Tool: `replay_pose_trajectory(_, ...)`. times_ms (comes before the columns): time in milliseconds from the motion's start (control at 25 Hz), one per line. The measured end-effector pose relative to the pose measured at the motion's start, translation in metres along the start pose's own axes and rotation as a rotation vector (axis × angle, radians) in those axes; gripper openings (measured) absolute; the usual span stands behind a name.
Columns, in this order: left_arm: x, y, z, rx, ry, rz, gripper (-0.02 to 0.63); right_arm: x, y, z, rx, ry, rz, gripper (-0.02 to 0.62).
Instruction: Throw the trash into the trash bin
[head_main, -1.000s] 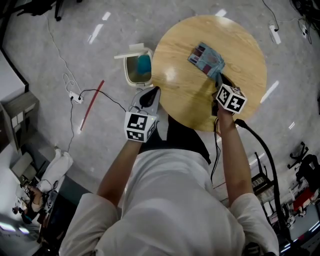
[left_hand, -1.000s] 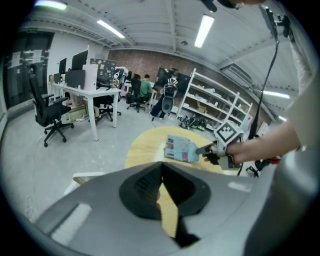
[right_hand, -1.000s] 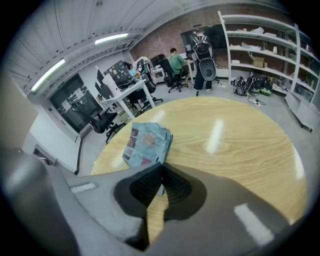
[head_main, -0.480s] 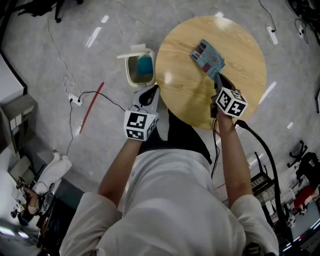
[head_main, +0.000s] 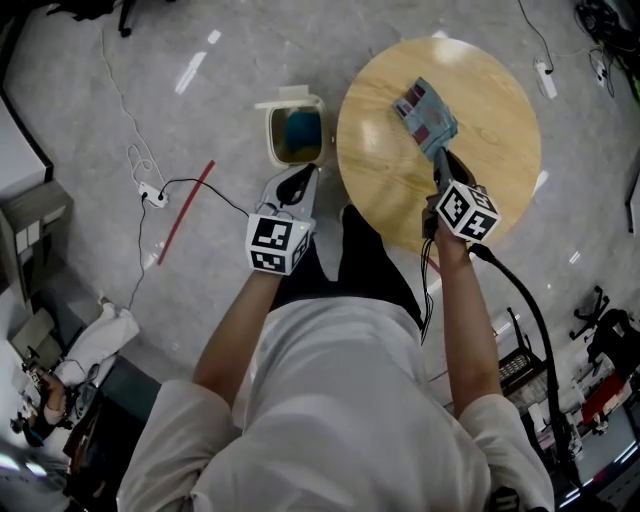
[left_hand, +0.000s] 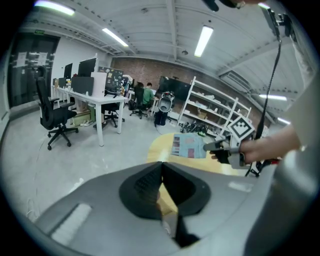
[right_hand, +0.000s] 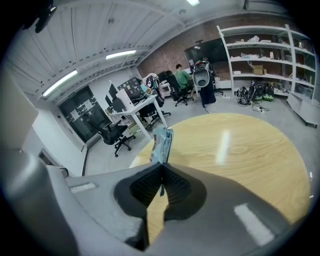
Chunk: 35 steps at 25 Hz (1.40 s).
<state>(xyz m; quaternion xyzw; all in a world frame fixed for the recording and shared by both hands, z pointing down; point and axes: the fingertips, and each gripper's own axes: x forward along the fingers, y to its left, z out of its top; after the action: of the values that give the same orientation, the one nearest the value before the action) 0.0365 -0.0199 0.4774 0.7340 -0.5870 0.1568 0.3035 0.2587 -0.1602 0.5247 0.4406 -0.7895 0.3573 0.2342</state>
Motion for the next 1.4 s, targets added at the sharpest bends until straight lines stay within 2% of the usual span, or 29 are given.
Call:
replay_pose_trajectory(240,-0.023,0.022,-0.003,-0.006,-0.017,0.018,0.006,0.0,0.036,-0.001,-0.027,-0.004,0.025,0.003)
replay_pose_trajectory(560,-0.048,0.047,-0.013,-0.025,-0.029,0.04,0.006,0.003,0.093,-0.024,-0.092,0.042,0.086,0.003)
replay_pose_trajectory(1080,-0.092,0.111,-0.045,-0.078,-0.028,0.093,0.006,0.031,0.193,-0.071,-0.191,0.137,0.194,0.003)
replay_pose_trajectory(1400,-0.109,0.148,-0.064,-0.102,-0.015,0.111,0.006,0.056,0.236,-0.102,-0.23,0.196,0.233,0.003)
